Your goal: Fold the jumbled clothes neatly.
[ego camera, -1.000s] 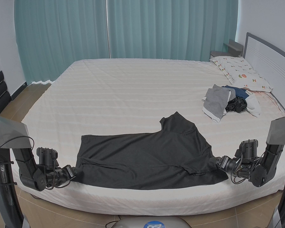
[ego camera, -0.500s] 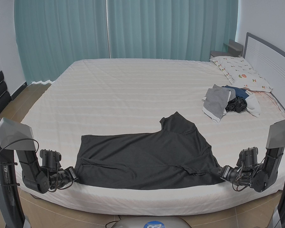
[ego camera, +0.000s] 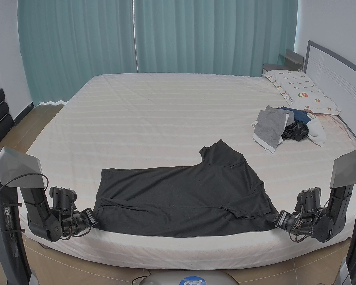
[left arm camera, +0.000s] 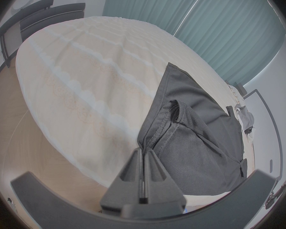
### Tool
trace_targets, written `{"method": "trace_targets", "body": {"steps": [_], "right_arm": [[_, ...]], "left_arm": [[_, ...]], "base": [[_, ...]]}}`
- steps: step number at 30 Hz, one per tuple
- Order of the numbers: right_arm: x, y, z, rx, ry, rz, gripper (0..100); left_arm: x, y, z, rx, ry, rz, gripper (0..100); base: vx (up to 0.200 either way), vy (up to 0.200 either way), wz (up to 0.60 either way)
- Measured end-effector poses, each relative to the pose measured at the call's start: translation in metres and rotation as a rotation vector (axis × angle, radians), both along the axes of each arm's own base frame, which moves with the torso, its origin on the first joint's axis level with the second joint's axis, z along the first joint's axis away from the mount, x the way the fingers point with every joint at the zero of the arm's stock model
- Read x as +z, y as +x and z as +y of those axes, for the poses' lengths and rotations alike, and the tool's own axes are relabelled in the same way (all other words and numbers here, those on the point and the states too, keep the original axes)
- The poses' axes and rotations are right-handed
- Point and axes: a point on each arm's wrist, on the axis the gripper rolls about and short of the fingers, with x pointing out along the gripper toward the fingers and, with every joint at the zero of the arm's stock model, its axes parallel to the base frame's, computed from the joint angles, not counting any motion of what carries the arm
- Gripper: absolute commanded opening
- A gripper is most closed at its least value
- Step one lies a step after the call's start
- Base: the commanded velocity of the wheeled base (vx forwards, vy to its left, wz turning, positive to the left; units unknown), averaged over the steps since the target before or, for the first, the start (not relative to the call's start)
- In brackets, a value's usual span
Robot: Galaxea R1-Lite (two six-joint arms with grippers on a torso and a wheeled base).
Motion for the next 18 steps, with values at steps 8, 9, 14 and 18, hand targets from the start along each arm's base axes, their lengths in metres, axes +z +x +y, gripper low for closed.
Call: {"method": "trace_targets", "body": {"steps": [8,9,14,18], "right_arm": [[-0.001,-0.007,-0.001,-0.009,0.003,0.026,0],[0.0,-0.009,-0.001,-0.01,0.005,0.028,0],[0.008,-0.021,-0.002,-0.006,0.011,0.037,0],[0.015,-0.032,-0.003,0.0,0.014,0.043,0]], "left_arm": [[0.001,0.0,0.002,0.008,0.005,-0.003,0],[0.002,0.0,0.002,0.011,0.009,-0.004,0],[0.004,0.0,0.003,0.024,0.031,-0.011,0],[0.007,-0.002,0.006,0.019,0.055,-0.006,0]], "base": [[0.0,0.0,0.0],[0.0,0.0,0.0],[0.0,0.0,0.0],[0.0,0.0,0.0]]}}
